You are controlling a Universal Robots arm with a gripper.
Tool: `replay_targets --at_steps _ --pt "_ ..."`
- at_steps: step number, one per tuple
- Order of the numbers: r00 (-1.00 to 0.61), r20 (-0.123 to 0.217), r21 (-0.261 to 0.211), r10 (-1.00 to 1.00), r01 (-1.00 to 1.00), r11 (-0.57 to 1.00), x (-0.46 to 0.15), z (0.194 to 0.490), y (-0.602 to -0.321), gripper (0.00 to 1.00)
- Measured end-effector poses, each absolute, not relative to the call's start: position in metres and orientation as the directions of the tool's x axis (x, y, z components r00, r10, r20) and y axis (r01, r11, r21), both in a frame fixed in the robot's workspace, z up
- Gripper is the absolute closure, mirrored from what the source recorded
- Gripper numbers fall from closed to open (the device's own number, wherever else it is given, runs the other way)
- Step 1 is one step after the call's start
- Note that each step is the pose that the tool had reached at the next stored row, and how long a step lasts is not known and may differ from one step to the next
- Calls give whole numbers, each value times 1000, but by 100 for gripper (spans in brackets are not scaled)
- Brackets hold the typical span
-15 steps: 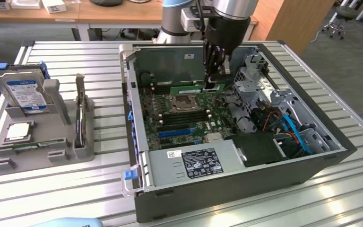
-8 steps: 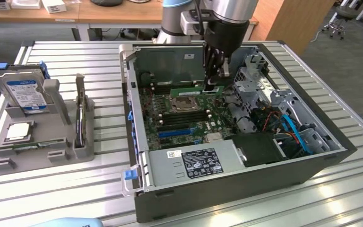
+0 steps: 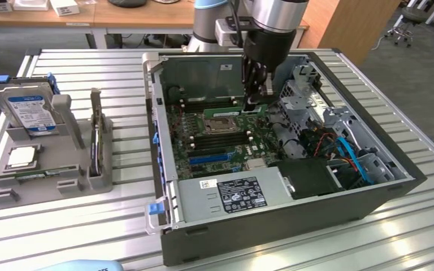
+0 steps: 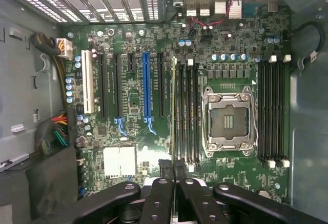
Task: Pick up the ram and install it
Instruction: 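Insert the ram into the slot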
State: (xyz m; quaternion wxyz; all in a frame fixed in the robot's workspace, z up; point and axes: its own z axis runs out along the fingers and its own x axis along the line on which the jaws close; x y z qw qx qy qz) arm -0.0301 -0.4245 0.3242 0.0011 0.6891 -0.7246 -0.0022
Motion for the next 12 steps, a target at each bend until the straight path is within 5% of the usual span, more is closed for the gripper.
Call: replay_targets --at_steps 12 --pt "-50 -1 4 -999 -999 50 -30 321 -419 89"
